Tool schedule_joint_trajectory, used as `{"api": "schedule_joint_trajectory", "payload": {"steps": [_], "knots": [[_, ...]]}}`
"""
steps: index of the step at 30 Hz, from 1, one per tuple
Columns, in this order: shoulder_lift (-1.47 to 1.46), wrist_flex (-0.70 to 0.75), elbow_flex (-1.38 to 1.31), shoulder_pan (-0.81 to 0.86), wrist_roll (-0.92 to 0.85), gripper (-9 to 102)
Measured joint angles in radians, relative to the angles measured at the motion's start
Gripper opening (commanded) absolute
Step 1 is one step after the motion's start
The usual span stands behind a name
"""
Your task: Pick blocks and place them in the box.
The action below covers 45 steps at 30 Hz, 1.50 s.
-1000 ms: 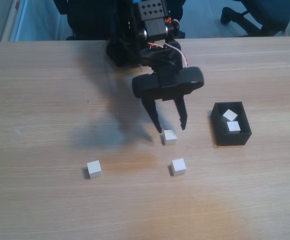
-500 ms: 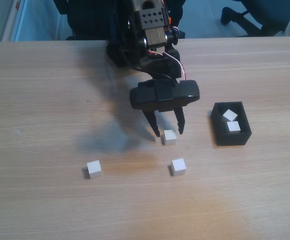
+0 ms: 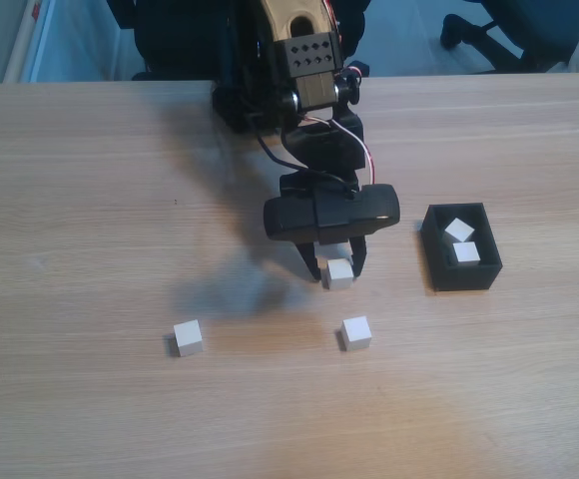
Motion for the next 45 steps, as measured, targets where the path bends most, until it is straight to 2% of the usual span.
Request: {"api": "schedule_joint_trajectory", "payload": {"steps": [5,13,18,21,26,29,40,45], "knots": [[-0.012,0.000,-0.026,0.006,0.011,0],[0.025,0.011,-0.037,-0.032,-0.002,0],[0.098,0.140,-0.091,-0.144,-0.046,0],[0.107,0.268,-0.172,-0.224,-0.046,0],[0.064,0.525,-0.400,-0.328,0.067,0],[0.014,0.630,-0.523,-0.367,0.138,0],[-0.186,0.781,-0.825,-0.422,0.291,3],[-0.241,0.810,-0.899,-0.431,0.331,15]]}}
